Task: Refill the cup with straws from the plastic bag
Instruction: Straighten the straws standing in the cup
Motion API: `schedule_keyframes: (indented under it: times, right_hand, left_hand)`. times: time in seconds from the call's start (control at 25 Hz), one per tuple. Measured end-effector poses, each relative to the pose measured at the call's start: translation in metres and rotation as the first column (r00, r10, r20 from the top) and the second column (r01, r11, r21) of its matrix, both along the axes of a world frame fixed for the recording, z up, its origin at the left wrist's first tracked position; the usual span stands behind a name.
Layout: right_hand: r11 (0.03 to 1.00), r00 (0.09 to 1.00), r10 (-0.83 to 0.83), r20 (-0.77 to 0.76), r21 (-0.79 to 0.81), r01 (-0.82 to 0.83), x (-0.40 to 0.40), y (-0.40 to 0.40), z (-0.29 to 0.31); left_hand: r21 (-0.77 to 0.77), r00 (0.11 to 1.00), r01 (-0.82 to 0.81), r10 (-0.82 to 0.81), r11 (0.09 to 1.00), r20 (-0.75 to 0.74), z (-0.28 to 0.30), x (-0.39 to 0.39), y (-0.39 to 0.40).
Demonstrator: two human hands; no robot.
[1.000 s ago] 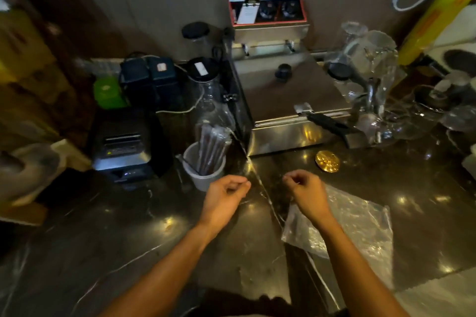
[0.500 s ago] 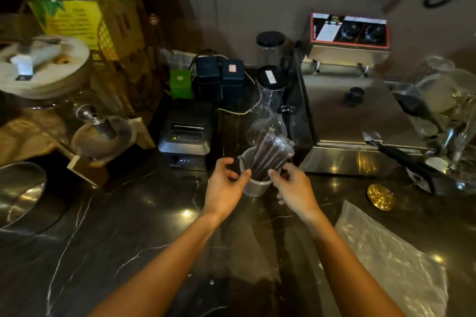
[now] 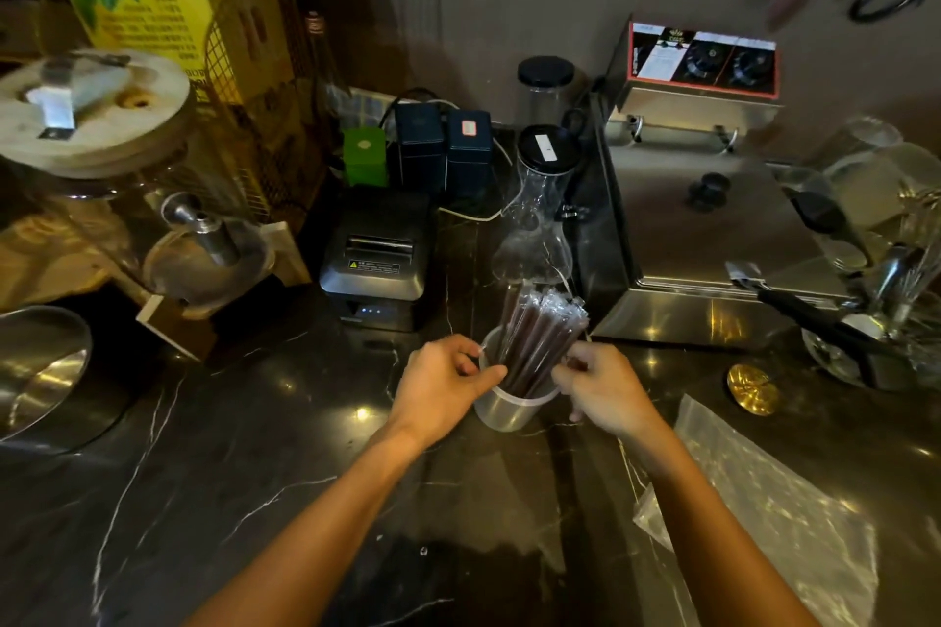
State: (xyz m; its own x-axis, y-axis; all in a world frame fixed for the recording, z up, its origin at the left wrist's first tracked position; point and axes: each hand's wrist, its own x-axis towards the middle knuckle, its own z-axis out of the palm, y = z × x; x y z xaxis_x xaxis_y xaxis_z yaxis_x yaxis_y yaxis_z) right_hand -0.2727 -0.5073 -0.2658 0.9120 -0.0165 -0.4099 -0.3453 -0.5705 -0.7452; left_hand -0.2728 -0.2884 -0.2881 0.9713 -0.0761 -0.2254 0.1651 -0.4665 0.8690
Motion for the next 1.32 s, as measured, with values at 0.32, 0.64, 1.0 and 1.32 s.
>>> schedule_keyframes:
  times: [0.32,0.64,1.0,1.32]
  right_hand:
    - [0.994,0.992,0.108,0.059,0.005,-0.108,-0.026,-0.006,0.004]
    - [0.999,0.974,0.035,0.225,0.018,-0.04,-0.01,0.002,0.003]
    - [0.97,0.942,0.236,0.24,-0.004,-0.242,0.011,0.004,0.03]
    - [0.97,0.963,0.239,0.124,-0.07,-0.232,0.018,0.001,0.027]
  left_hand:
    - [0.073,0.993,0.017,-0.026,0.997,0.116,0.001,-0.012,0.004]
    - [0.159,0.952,0.218,-0.246,0.963,0.182,0.017,0.016,-0.008]
    - [0.325,0.886,0.331,-0.411,0.886,0.217,0.034,0.031,-0.006]
    - [0.306,0.863,0.428,-0.485,0.85,0.142,0.032,0.039,-0.001]
